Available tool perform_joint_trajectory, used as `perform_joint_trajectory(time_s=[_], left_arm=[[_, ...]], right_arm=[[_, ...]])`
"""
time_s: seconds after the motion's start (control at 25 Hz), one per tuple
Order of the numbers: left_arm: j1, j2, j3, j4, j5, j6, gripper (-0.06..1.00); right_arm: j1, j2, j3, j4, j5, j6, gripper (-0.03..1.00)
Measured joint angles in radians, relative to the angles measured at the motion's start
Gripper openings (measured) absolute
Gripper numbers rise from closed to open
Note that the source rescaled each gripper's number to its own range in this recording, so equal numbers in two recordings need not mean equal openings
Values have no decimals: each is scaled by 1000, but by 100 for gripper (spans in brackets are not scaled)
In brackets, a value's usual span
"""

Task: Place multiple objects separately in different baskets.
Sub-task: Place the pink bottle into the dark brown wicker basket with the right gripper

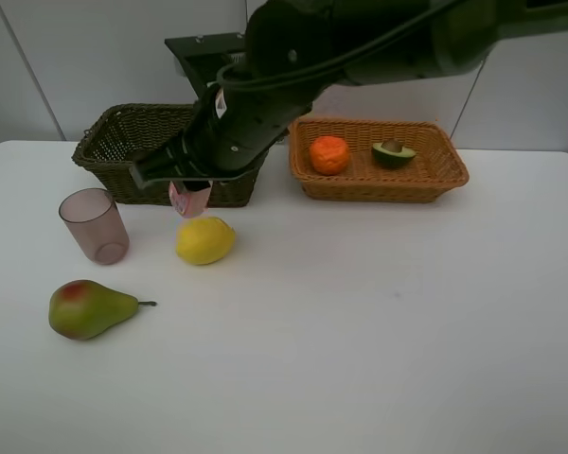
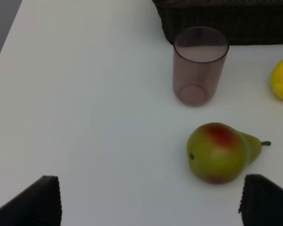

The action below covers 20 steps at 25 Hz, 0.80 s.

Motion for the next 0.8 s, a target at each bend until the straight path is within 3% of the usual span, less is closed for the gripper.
perform_joint_trajectory(time_s=[0.32,0.8], left_arm=[[0,0,0,0,0,0,100],[0,0,0,2,0,0,100]], right_arm=[[-32,14,-172,-92,-5,0,21],[-134,231,-394,-99,-81,-19,21]])
